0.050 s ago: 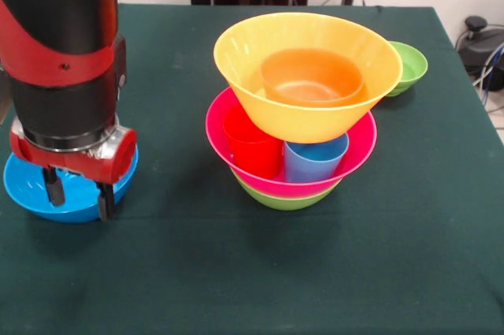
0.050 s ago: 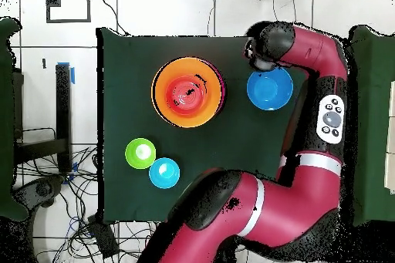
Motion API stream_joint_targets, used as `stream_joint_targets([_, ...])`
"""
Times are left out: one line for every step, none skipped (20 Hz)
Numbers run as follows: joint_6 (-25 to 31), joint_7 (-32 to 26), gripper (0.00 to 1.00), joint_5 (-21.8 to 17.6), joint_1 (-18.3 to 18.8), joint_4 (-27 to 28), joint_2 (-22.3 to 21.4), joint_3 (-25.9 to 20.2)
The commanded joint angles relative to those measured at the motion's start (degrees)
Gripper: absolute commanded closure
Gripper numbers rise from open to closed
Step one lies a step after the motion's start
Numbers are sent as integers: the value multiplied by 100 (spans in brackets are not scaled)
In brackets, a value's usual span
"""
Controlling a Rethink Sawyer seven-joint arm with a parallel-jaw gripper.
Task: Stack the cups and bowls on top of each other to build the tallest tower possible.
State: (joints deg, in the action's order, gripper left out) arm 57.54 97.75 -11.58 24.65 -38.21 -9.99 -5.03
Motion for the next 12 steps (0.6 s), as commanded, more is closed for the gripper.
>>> stream_joint_targets([-94,127,0,-112,47,-1189,-307,38])
stream_joint_targets([-144,141,0,-114,52,-1281,-346,64])
stream_joint_targets([-144,164,0,-117,48,-1292,-346,95])
stream_joint_targets([-102,181,0,-94,55,-1310,-320,103])
stream_joint_targets([-60,197,0,-71,62,-1328,-294,112])
stream_joint_targets([8,206,0,-43,74,-1315,-259,110])
stream_joint_targets([-4,231,0,-29,75,-1321,-233,114])
stream_joint_targets([-80,256,0,-21,89,-1423,-257,125])
stream_joint_targets([-92,285,0,-6,93,-1434,-229,128])
stream_joint_targets([-156,281,0,4,110,-1453,-197,116])
stream_joint_targets([-219,278,0,14,127,-1471,-164,105])
stream_joint_targets([-301,258,0,24,155,-1517,-151,90])
